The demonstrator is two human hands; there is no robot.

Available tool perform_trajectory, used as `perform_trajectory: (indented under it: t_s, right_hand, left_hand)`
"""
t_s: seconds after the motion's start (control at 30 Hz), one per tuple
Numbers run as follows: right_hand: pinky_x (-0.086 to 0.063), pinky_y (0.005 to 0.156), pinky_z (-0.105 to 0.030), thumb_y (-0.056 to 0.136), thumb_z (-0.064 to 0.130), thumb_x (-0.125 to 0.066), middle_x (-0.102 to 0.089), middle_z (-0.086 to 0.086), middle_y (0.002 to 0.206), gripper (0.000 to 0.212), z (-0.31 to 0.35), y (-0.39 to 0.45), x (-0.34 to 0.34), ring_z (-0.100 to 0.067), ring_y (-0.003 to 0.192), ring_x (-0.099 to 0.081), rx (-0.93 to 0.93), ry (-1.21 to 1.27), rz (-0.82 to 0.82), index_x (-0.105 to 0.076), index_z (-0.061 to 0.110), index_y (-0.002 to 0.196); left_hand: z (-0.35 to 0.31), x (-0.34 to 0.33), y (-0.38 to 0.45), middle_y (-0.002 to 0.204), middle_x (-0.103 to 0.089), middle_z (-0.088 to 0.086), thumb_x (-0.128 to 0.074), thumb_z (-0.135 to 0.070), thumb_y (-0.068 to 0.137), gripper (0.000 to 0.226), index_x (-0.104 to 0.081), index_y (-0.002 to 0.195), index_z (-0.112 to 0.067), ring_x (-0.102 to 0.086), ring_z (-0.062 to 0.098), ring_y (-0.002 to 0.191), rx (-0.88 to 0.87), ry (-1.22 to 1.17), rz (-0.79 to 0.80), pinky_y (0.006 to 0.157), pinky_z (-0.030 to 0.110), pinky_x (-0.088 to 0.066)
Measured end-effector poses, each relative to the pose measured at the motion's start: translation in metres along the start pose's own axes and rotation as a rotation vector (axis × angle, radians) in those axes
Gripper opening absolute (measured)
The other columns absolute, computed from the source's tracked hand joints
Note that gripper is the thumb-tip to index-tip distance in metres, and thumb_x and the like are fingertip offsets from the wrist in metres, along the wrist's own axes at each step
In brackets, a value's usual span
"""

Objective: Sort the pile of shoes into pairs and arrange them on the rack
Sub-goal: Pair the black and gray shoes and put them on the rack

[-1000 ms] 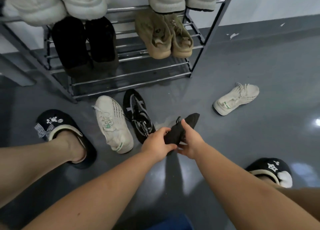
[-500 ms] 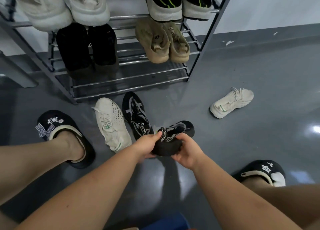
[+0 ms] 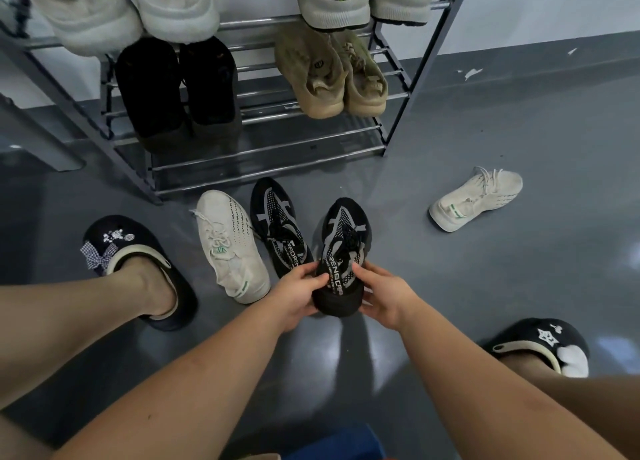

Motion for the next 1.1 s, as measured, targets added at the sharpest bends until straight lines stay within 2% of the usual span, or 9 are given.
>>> perform_trajectory:
  t_s: [0.27, 0.4, 0.5, 0.63, 0.73, 0.83, 0.9, 1.0, 1.1]
  right_hand:
    - [-0.052, 0.048, -0.020, 0.091, 0.007, -0.057, -0.070, 0.001, 0.089, 0.039, 0.006, 0.025, -0.001, -0.007, 0.067, -0.067, 0.058, -0.039, -0.062, -0.054, 0.012, 0.129]
    - [-0.054, 0.081, -0.029, 0.092, 0.006, -0.056, -0.066, -0.010, 0.117, 0.041, 0.024, 0.046, -0.012, -0.016, 0.090, -0.065, 0.147, -0.148, -0.088, -0.052, 0.008, 0.132]
    - [-0.047, 0.099, -0.041, 0.093, 0.006, -0.054, -0.063, -0.015, 0.124, 0.039, 0.031, 0.062, -0.019, -0.025, 0.108, -0.062, 0.169, -0.251, -0.101, -0.054, 0.008, 0.132]
    - [-0.047, 0.100, -0.039, 0.093, 0.005, -0.053, -0.063, -0.014, 0.123, 0.038, 0.034, 0.082, -0.024, -0.026, 0.109, -0.062, 0.171, -0.290, -0.112, -0.054, 0.007, 0.131]
    - [-0.047, 0.090, -0.024, 0.092, 0.006, -0.056, -0.064, -0.009, 0.120, 0.039, 0.032, 0.089, -0.020, -0.018, 0.099, -0.062, 0.199, -0.409, -0.156, -0.055, 0.010, 0.131]
    - [-0.045, 0.100, -0.031, 0.092, 0.019, -0.058, -0.063, -0.009, 0.125, 0.040, 0.028, 0.094, -0.011, -0.022, 0.110, -0.061, 0.158, -0.484, -0.205, -0.055, 0.013, 0.132]
    - [-0.044, 0.104, -0.037, 0.091, 0.028, -0.060, -0.062, -0.008, 0.126, 0.045, 0.026, 0.097, -0.008, -0.023, 0.114, -0.059, 0.105, -0.516, -0.206, -0.053, 0.014, 0.134]
    - [-0.047, 0.099, -0.034, 0.089, 0.033, -0.062, -0.063, -0.005, 0.124, 0.053, 0.025, 0.097, -0.008, -0.022, 0.110, -0.061, 0.067, -0.562, -0.187, -0.049, 0.017, 0.137]
    - [-0.045, 0.100, -0.037, 0.084, 0.038, -0.066, -0.051, -0.006, 0.139, 0.071, 0.022, 0.094, -0.005, -0.024, 0.121, -0.053, 0.026, -0.665, -0.231, -0.036, 0.015, 0.144]
  left_hand:
    - [0.002, 0.002, 0.024, 0.124, -0.061, 0.003, -0.062, -0.008, 0.086, 0.052, -0.045, 0.134, -0.014, -0.060, 0.008, 0.093, -0.070, 0.094, -0.049, 0.062, 0.013, -0.048]
    - [-0.007, 0.000, 0.039, 0.103, -0.063, -0.005, -0.058, -0.006, 0.088, 0.049, -0.043, 0.135, -0.013, -0.060, 0.008, 0.089, -0.095, 0.069, -0.077, 0.057, 0.012, -0.049]
    - [-0.013, 0.003, 0.048, 0.112, -0.062, 0.000, -0.058, -0.006, 0.088, 0.052, -0.042, 0.137, -0.013, -0.058, 0.016, 0.102, -0.100, 0.083, -0.131, 0.073, 0.023, -0.052]
    - [-0.022, 0.011, 0.061, 0.131, -0.057, 0.004, -0.060, -0.014, 0.088, 0.048, -0.047, 0.135, -0.016, -0.054, 0.021, 0.118, -0.151, 0.318, -0.197, 0.101, 0.036, -0.044]
    - [-0.027, 0.024, 0.067, 0.119, -0.061, -0.003, -0.062, -0.023, 0.087, 0.037, -0.057, 0.124, -0.022, -0.058, 0.014, 0.105, -0.216, 0.484, -0.371, 0.090, 0.025, -0.046]
    - [-0.028, 0.036, 0.069, 0.095, -0.059, -0.009, -0.059, -0.024, 0.086, 0.025, -0.060, 0.112, -0.020, -0.054, 0.002, 0.075, -0.228, 0.448, -0.576, 0.061, 0.013, -0.038]
    - [-0.027, 0.040, 0.070, 0.094, -0.060, -0.006, -0.056, -0.023, 0.087, 0.026, -0.058, 0.112, -0.016, -0.050, 0.001, 0.068, -0.175, 0.400, -0.673, 0.053, 0.014, -0.033]
    - [-0.022, 0.038, 0.070, 0.120, -0.058, 0.008, -0.056, -0.029, 0.088, 0.039, -0.049, 0.122, -0.010, -0.058, 0.023, 0.094, -0.032, 0.378, -0.717, 0.073, 0.027, -0.043]
    - [-0.019, 0.035, 0.073, 0.136, -0.044, 0.015, -0.054, -0.035, 0.089, 0.056, -0.039, 0.135, -0.007, -0.049, 0.034, 0.119, 0.071, 0.437, -0.707, 0.094, 0.037, -0.041]
Point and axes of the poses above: each hand's wrist, its own y-axis towards the middle knuckle, its own x-axis out of the back of the hand, z = x × y, the point moved 2 cm from there along y, towards the middle knuckle
